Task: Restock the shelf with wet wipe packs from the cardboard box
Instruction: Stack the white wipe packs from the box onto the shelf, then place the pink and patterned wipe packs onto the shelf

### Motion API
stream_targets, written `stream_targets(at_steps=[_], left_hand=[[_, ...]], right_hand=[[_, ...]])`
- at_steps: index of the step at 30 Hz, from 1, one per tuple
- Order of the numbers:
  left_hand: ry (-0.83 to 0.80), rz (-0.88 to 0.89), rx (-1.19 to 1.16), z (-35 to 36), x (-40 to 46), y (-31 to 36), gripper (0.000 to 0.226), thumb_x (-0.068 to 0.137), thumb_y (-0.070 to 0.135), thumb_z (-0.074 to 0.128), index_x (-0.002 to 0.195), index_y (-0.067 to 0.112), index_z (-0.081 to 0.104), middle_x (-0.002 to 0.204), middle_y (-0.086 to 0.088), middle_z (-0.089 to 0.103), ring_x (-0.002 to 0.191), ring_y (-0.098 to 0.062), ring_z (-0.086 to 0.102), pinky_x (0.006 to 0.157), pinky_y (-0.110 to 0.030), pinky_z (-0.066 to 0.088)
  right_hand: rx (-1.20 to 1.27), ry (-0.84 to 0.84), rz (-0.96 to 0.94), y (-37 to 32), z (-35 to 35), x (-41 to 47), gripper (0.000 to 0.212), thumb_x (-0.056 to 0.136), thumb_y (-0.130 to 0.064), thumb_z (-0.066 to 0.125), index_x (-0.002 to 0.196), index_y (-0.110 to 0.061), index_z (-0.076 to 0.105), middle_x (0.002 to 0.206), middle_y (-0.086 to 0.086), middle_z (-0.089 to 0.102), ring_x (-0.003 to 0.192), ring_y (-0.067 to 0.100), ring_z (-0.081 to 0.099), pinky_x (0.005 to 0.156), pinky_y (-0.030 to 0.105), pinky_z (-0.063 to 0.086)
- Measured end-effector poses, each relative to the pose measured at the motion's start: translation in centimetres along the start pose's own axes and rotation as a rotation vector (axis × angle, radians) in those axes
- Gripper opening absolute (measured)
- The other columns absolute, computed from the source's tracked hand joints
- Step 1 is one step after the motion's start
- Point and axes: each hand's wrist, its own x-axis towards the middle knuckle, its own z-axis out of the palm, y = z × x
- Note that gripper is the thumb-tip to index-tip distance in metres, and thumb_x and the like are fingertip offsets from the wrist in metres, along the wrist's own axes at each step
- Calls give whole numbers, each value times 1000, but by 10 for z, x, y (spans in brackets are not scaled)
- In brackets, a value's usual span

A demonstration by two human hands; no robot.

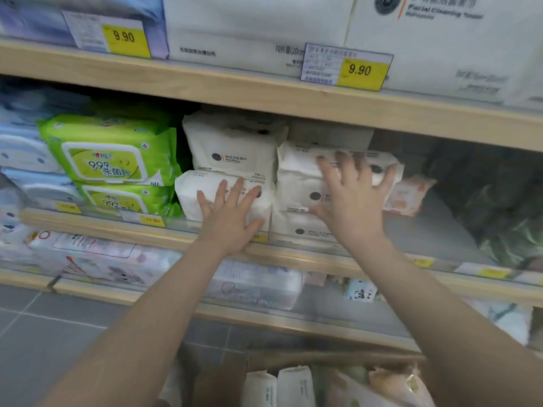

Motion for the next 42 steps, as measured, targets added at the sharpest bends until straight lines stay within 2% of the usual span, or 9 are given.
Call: stream_targets(at_steps=[3,7,15,20,23,31,36,39,42], left_hand=[[26,16,79,4,11,0,64,92,60,28,146,45,-3,160,-2,-7,145,-33,-8,107,-70,-3],[93,17,85,14,18,-1,61,88,66,21,145,47,11,159,-5,6,144,-36,-1,105,-71,-3],[202,33,109,28,23,-3,63,85,66,20,141,41,30,152,-9,29,139,-41,19,102,-73,5],[145,-4,109,21,21,-1,63,86,66,18,144,41,20,155,-8,20,141,-38,12,104,-71,2],[47,-12,133,10,15,11,67,92,55,35,149,31,10,157,-12,11,143,-34,7,107,-68,5],[-25,66,-215,30,-86,62,70,85,45,40,146,13,26,153,-18,23,140,-34,21,109,-56,25],[-275,-62,-338,100,-195,60,74,82,54,28,147,18,26,153,-15,25,139,-36,24,109,-53,30],[-435,-136,-327,133,-237,51,78,84,55,30,151,19,12,157,-11,10,143,-34,14,114,-46,22],[-421,-62,-266,153,-256,46,78,88,30,57,151,13,13,158,-12,11,145,-33,11,116,-50,21]], right_hand=[[-12,107,18,1,16,13,84,55,-44,83,128,-21,48,129,10,53,118,36,50,98,69,25],[31,77,53,1,42,45,73,53,-34,83,119,-16,56,120,13,58,116,38,52,98,72,22],[101,53,36,7,82,74,80,62,-35,76,134,-23,45,137,8,48,128,36,41,103,69,10],[101,-84,25,7,66,75,88,69,-41,73,145,-25,30,146,9,34,136,34,28,106,69,3],[162,-172,-45,13,39,67,88,78,-44,67,149,-26,19,152,11,24,140,32,20,109,64,2],[411,-294,-91,32,-9,-77,70,84,-38,63,144,-16,33,146,11,36,132,31,34,106,49,28],[515,-438,14,17,2,-201,68,79,-37,68,138,-15,42,135,10,49,123,31,47,97,47,45],[432,-549,101,15,17,-265,67,72,-47,66,130,-21,46,126,7,56,112,30,57,91,42,47],[317,-758,205,28,37,-312,72,69,-58,45,130,-22,46,127,4,54,118,30,52,104,48,34]])
